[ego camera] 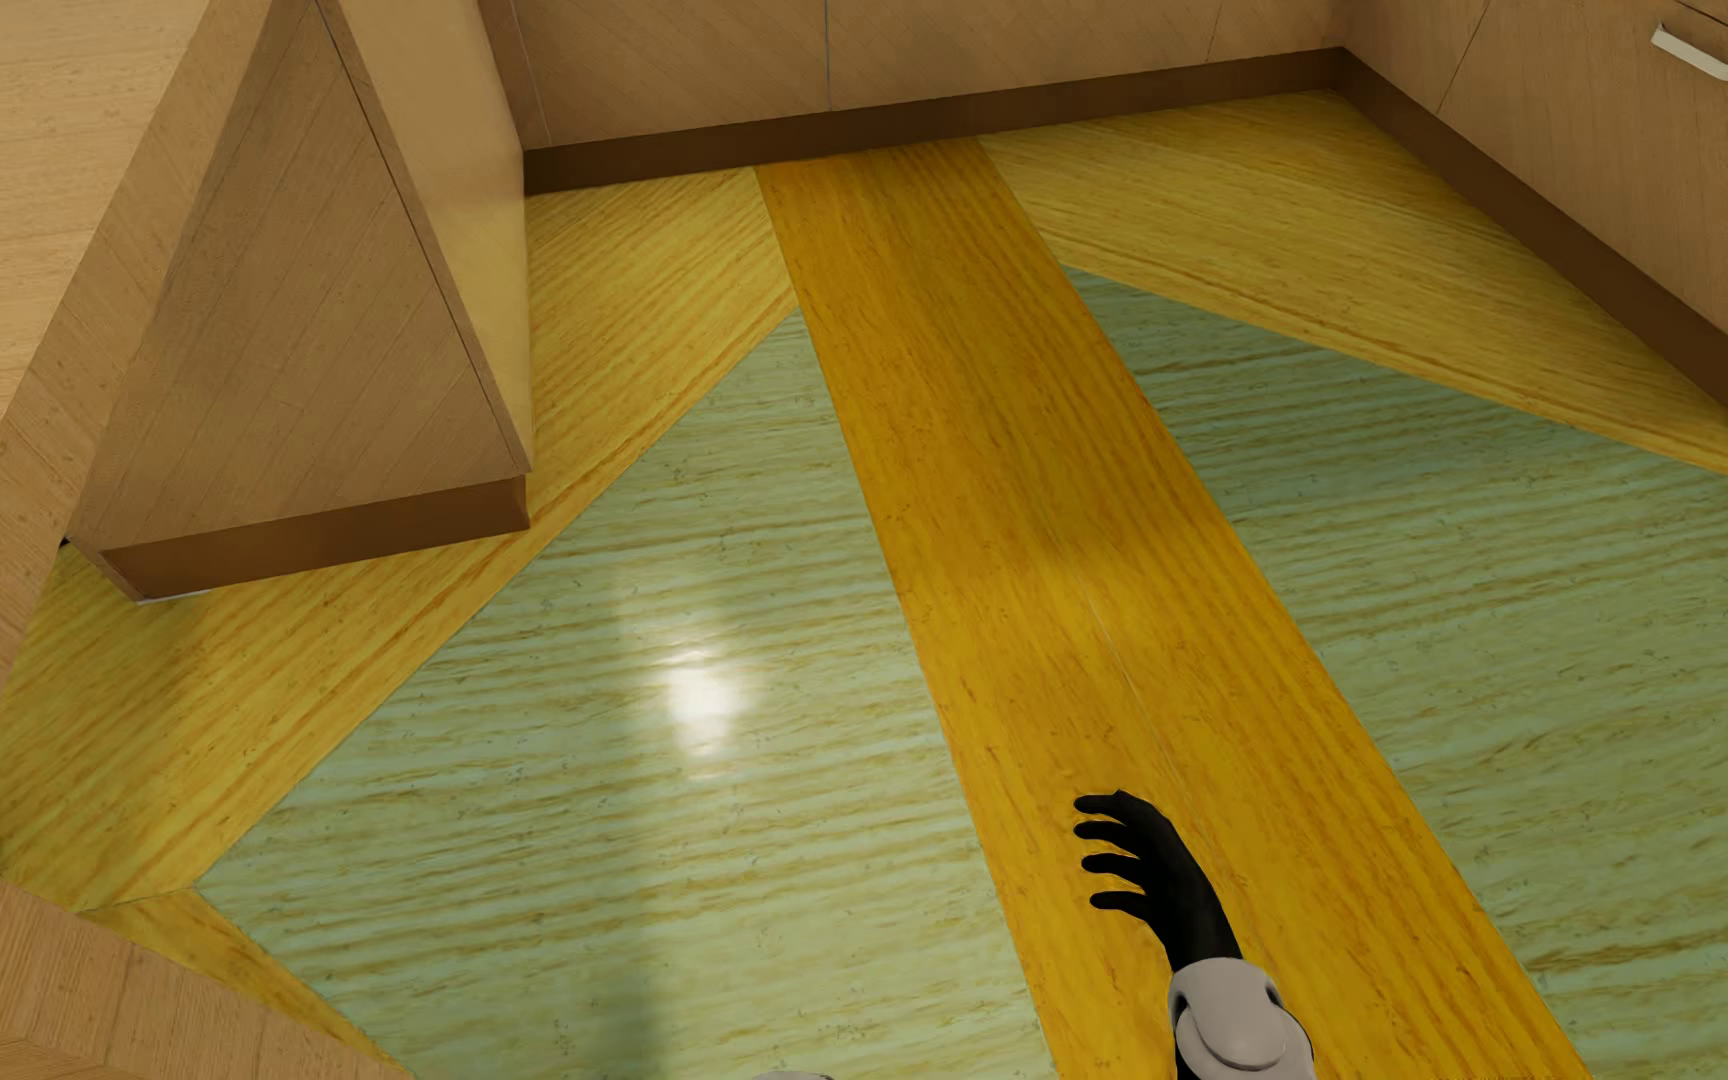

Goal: Circle the corner

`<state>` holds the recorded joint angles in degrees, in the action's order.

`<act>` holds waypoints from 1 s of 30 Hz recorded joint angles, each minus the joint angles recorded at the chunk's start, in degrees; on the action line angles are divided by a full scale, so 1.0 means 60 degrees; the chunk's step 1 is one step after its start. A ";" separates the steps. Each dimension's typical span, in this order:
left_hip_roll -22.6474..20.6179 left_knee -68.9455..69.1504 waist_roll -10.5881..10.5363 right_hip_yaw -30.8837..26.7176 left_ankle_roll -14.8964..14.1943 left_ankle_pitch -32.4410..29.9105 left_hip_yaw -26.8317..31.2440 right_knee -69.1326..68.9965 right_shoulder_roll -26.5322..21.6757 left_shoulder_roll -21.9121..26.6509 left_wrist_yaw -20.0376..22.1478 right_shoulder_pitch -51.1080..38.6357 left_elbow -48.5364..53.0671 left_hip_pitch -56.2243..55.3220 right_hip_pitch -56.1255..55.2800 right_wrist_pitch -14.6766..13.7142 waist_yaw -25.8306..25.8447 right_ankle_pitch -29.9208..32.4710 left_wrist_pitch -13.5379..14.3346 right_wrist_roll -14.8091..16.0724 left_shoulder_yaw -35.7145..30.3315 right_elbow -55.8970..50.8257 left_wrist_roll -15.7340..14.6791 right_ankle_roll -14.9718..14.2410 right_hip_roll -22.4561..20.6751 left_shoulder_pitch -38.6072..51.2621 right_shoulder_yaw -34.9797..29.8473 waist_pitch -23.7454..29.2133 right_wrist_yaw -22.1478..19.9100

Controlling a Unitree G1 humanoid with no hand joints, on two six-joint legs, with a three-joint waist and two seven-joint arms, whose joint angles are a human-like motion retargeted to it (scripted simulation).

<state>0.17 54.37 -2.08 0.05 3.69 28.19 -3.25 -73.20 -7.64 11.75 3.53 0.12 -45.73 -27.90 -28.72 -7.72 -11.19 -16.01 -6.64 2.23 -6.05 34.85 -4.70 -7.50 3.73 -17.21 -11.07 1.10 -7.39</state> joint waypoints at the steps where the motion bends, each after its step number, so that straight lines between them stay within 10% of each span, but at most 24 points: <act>1: -0.0209 -0.0226 0.0399 -0.0316 -0.0055 0.0240 0.0261 -0.0025 -0.0158 -0.0121 0.0247 0.0803 0.0470 0.0401 -0.0875 -0.0006 0.0693 -0.0452 -0.0096 -0.0401 0.0395 0.0073 -0.0039 -0.0135 -0.0305 -0.0044 0.0547 0.0050 0.0398; 3: -0.0600 -0.0956 0.1238 -0.0288 -0.0201 0.0648 0.0754 0.0714 -0.0266 -0.0227 0.0431 0.2110 0.1043 0.1537 -0.2300 0.1014 0.1571 -0.1084 -0.0082 -0.1288 0.0293 0.0140 0.0197 -0.0421 -0.0073 0.0639 0.1647 0.0144 0.1051; 6: -0.0720 0.0725 0.1501 0.0030 -0.0063 0.0604 0.1070 0.4300 -0.1097 -0.0615 -0.0311 0.2474 0.1964 0.2009 -0.1964 0.1436 0.1056 0.0560 0.0139 -0.1401 0.0347 0.0494 0.1040 -0.1132 0.0850 0.1903 0.1737 0.0389 0.0943; 7: -0.0326 0.2404 0.0985 0.0435 0.0468 -0.0748 0.0745 0.4207 -0.1330 -0.0709 -0.0659 0.2066 0.1637 0.1255 -0.1596 0.0960 0.0607 0.0834 0.0212 -0.0968 0.0312 0.0671 0.1049 -0.0723 0.0886 0.1971 0.1690 0.0463 0.0483; 9: 0.0310 0.3267 -0.0086 0.1125 0.0063 -0.1318 -0.0023 0.4215 -0.1039 -0.0407 -0.1290 0.1010 0.1682 0.0142 -0.0484 0.0318 -0.0307 -0.0075 0.0262 -0.0088 0.0626 0.0276 0.0839 0.0937 0.1026 0.0918 0.1533 0.0585 -0.0684; 12: 0.0414 0.0059 -0.0980 0.1235 -0.0318 0.0234 -0.0020 0.3711 -0.0105 0.0074 -0.0736 -0.0322 0.1182 0.0071 0.0640 0.0548 -0.0942 -0.1561 -0.0002 -0.0113 0.0759 -0.0548 0.0774 -0.0018 0.1303 -0.0462 0.0307 -0.0067 -0.1124; 14: -0.0005 -0.0164 -0.0567 -0.0125 -0.0366 0.0928 0.0145 0.0996 0.0335 0.0070 0.0166 0.0382 0.0625 0.1006 -0.0324 0.0190 -0.0186 -0.0324 -0.0246 -0.0828 -0.0093 -0.0185 0.0244 -0.0247 0.1046 -0.0155 0.0652 0.0003 -0.0335; 16: -0.0378 -0.0362 0.0218 -0.0502 -0.0455 0.1393 0.0479 0.2424 -0.0386 -0.0751 0.0600 0.2034 0.1920 0.1802 -0.0723 -0.0020 0.0710 -0.1218 -0.0444 -0.1413 0.0464 0.0244 -0.0282 -0.0354 0.0907 0.0632 0.1483 0.0065 0.0704; 18: -0.0219 0.2153 0.0224 0.0097 0.0160 -0.0001 0.0707 0.3042 -0.1222 -0.1059 0.0019 0.2441 0.1598 0.1034 0.0160 0.0685 0.0591 -0.2288 0.0039 -0.1237 0.0023 0.0690 -0.0596 0.0047 0.0967 0.1386 0.1618 0.0122 0.0986; 21: 0.0302 0.1573 -0.0202 0.1011 0.0580 -0.0283 -0.0461 0.2872 -0.0430 -0.0389 -0.1344 0.0653 0.2021 -0.0302 0.1615 0.2230 -0.0372 -0.2221 0.0129 -0.0220 0.0291 -0.0671 -0.0330 -0.0309 0.1148 0.0553 0.1235 0.0327 0.0073; 23: 0.0023 -0.0084 -0.0066 0.0006 0.0053 0.1124 -0.0172 -0.0270 0.0220 0.0043 -0.0953 -0.0159 0.0739 0.0980 -0.0087 0.1420 -0.0137 0.1050 0.0177 -0.0122 -0.0277 -0.0024 0.0376 -0.0783 0.0722 0.0206 0.0857 0.0310 -0.0265; 26: -0.0575 0.0514 0.0730 -0.0242 0.0133 0.0962 0.0407 0.2225 -0.0458 -0.0383 0.0379 0.1489 0.1585 0.1986 -0.2038 0.0312 0.0592 -0.0177 -0.0684 -0.0548 0.0112 -0.0345 0.0666 -0.1185 0.0225 0.0555 0.1195 0.0607 -0.0127; 27: -0.0647 0.2287 0.0929 -0.0114 0.0244 -0.0137 0.0390 0.3584 -0.0867 -0.0666 0.0703 0.1655 0.2145 0.1440 -0.2077 -0.0150 0.0572 0.0711 -0.0972 -0.0757 0.0258 0.0438 0.0628 -0.1136 0.0101 0.0725 0.1476 0.0632 -0.0011; 29: -0.0448 0.4302 0.0407 -0.0141 -0.0080 -0.2729 0.0549 0.3462 -0.1167 -0.0522 0.0204 0.0858 0.1877 -0.0322 -0.1429 0.0167 0.0282 -0.0162 -0.0950 -0.0859 0.0476 0.0648 0.0890 0.1262 -0.0404 0.0550 0.2083 0.0628 -0.0152; 30: -0.0307 0.3587 0.0029 -0.0068 -0.0510 -0.1350 0.0883 0.3886 -0.0949 -0.0545 -0.0294 0.0411 0.1773 -0.1075 -0.1007 0.0673 0.0119 -0.0214 -0.0725 -0.0790 0.0826 -0.0052 0.1256 0.0772 -0.0533 0.0137 0.1992 0.0691 -0.0284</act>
<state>-1.67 75.89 -1.90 -0.35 0.63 20.09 2.05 -49.88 -13.33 8.48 1.77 2.58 -35.10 -34.35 -34.77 -3.68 -10.48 -17.30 -10.99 -2.51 -1.09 34.54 2.84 -2.87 0.53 -16.39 0.88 5.25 -9.10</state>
